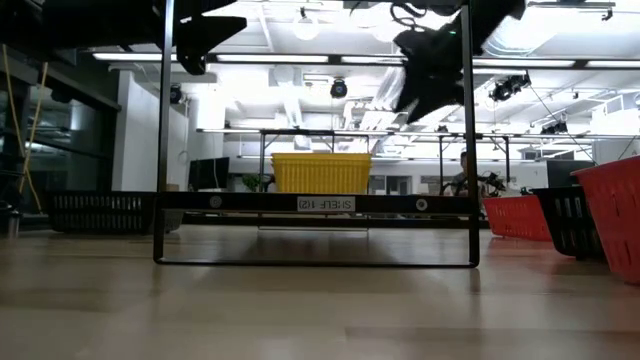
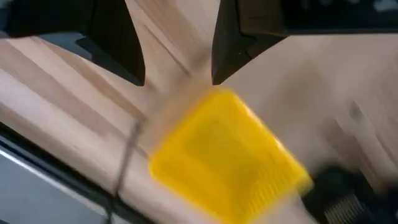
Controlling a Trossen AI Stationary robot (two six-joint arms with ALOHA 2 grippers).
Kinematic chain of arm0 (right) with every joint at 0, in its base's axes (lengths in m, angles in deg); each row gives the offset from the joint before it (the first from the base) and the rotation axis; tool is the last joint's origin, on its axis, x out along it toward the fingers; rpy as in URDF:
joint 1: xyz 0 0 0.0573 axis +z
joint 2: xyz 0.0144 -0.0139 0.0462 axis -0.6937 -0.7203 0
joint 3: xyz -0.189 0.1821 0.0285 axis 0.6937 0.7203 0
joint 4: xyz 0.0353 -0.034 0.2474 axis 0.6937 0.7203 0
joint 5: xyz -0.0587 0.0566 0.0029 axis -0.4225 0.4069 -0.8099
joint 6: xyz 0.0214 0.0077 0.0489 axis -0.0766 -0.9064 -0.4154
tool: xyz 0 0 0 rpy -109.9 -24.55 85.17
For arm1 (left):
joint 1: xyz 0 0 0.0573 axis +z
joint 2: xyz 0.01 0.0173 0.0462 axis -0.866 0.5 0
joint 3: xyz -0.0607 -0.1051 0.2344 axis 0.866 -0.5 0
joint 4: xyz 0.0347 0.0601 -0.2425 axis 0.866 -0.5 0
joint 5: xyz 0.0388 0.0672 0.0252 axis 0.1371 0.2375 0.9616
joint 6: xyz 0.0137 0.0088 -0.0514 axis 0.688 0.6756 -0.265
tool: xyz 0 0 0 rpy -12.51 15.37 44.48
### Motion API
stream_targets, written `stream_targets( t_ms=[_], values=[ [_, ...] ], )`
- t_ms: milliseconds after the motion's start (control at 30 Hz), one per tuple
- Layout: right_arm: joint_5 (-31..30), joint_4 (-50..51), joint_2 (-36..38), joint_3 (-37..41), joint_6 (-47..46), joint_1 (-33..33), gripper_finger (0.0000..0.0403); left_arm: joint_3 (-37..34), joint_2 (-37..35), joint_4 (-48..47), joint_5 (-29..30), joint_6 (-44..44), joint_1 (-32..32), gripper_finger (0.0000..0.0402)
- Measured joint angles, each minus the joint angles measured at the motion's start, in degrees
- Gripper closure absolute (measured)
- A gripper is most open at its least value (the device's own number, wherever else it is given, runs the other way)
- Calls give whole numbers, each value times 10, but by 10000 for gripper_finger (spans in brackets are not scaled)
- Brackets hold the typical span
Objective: Stack baskets on shelf by color
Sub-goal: Put the top red bin on the shelf
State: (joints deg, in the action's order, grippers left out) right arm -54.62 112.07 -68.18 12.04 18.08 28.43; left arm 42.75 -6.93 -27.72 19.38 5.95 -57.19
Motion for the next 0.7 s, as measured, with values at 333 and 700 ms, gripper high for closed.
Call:
stream_targets(
  t_ms=[333, 700],
  values=[
    [10, 59, -1, 100, 47, 5, 262, 0, 0, -39, 47, -7, 0, 199],
    [-21, -60, 37, 204, -6, 5, 315, 0, 0, -72, 48, -41, 0, 199]
  ],
)
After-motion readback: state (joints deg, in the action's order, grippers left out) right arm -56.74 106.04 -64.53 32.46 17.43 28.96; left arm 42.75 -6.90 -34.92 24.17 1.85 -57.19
